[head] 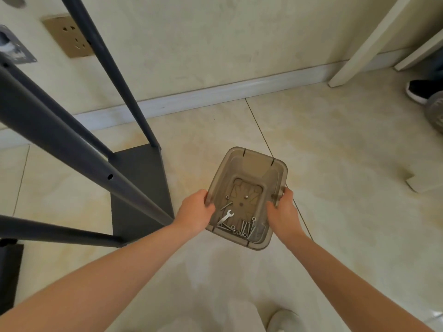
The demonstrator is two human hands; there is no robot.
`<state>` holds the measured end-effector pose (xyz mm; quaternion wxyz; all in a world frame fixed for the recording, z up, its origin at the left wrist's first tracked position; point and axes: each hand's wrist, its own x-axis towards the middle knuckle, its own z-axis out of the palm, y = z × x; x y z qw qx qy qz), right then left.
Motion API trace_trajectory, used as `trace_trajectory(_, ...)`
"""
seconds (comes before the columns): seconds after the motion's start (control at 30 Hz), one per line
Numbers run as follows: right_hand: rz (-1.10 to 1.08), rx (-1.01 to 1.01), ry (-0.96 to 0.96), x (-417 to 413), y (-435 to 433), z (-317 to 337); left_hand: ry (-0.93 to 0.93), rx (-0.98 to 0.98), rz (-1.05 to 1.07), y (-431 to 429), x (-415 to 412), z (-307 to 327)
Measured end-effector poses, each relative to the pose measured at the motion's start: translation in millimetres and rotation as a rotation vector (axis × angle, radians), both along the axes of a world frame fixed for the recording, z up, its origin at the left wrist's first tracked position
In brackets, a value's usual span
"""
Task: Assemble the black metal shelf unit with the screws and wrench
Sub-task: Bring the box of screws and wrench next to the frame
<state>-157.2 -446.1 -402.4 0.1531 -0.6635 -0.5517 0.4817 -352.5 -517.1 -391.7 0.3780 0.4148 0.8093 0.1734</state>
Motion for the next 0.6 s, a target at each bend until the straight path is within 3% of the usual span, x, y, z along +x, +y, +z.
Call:
trace_trajectory(0.43,0.058,0.013,-0.063,-6,48,12,-0.104,-0.033,0.072,16,13,3)
trace_trajectory(0.6,0.097,0.14,-0.17,0,38,27,-0.053,-0.011,0.054,-2,3,19)
